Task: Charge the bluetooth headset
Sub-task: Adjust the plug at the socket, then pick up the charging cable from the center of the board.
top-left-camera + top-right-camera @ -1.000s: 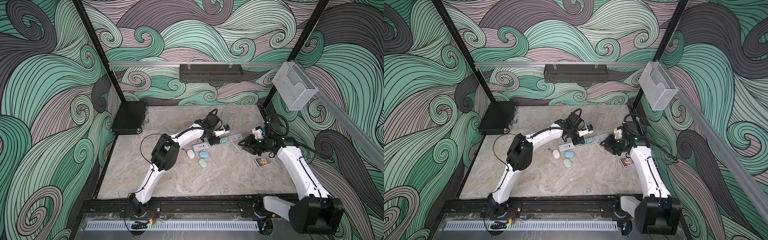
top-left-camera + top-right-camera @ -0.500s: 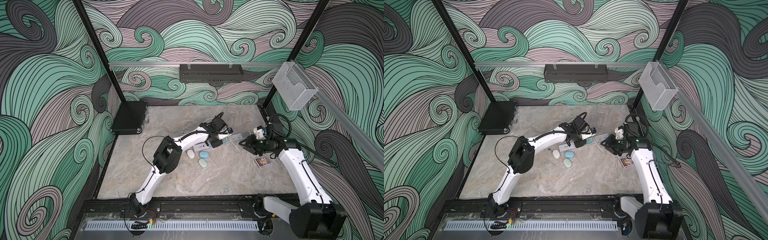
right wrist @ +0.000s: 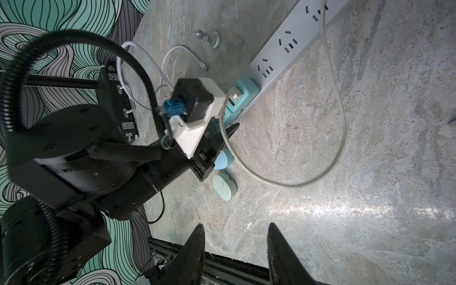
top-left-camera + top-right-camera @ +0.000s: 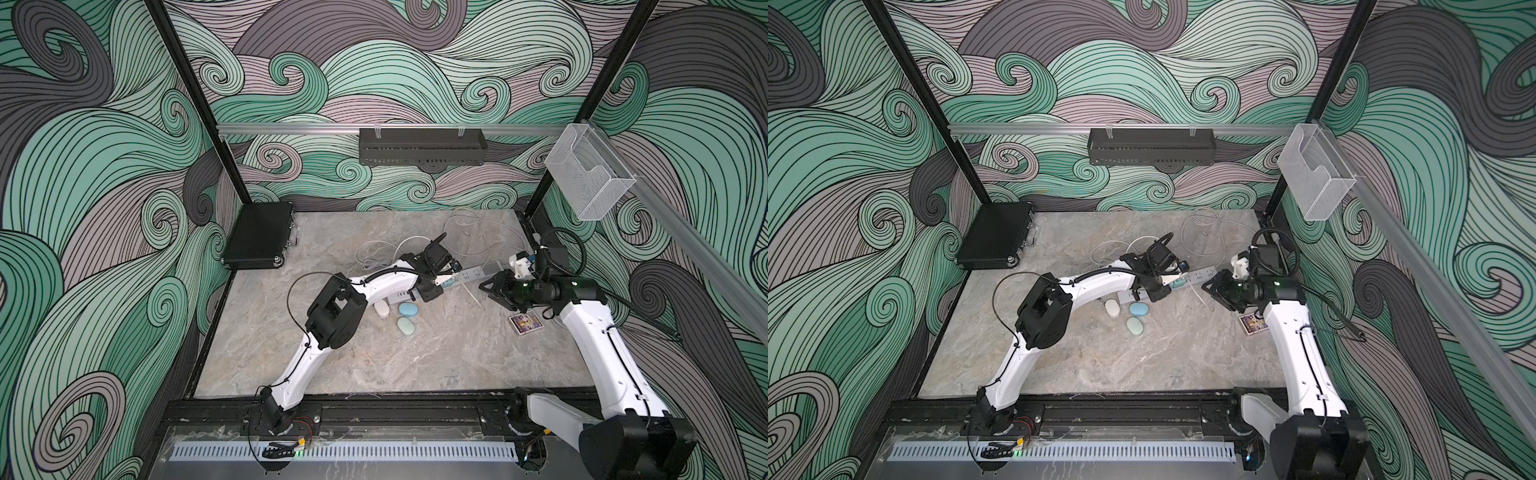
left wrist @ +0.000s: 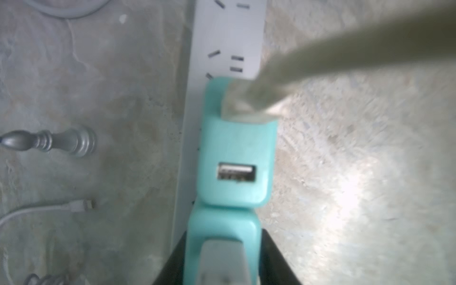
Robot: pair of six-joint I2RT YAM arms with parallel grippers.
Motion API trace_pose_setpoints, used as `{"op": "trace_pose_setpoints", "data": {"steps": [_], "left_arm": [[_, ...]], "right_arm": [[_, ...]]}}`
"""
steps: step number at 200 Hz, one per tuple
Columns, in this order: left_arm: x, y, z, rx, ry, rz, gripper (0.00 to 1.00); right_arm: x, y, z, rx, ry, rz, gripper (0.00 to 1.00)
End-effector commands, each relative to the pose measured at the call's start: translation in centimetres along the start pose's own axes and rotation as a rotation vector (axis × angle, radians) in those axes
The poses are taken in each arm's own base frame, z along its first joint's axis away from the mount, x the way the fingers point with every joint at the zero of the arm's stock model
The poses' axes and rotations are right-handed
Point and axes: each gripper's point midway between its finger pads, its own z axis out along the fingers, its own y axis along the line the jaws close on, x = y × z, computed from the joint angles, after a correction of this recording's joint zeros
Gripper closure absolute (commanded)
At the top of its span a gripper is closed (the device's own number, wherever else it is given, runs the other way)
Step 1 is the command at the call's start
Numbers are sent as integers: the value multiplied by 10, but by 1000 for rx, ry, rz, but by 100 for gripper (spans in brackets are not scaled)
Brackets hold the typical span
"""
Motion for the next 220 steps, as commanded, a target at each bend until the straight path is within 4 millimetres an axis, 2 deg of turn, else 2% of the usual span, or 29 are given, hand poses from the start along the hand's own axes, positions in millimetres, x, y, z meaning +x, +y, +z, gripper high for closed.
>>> {"op": "trace_pose_setpoints", "data": {"steps": [1, 17, 58, 93, 123, 152, 184, 220], "left_arm": [[78, -19, 20, 126, 269, -81, 52], [55, -9, 0, 121, 188, -96, 43], [11, 2, -53, 134, 1, -116, 38], [-7, 15, -98, 119, -135, -161, 35], [-19, 25, -145, 129, -275, -208, 35], [-21, 26, -187, 195, -392, -249, 36], [-7, 29, -228, 292, -473, -351, 40], [21, 35, -251, 279, -511, -467, 41]], "right_arm": [[-6, 6, -12, 3, -40, -24, 55], [-6, 8, -14, 0, -43, -27, 54], [-5, 9, -17, -3, -50, -32, 51], [-2, 9, -20, -6, -57, -34, 50], [2, 5, -18, -1, -51, -37, 50], [7, 6, -16, -1, -39, -88, 50], [8, 15, -21, -13, -52, -182, 52], [13, 30, -21, -37, -36, -251, 54]]}}
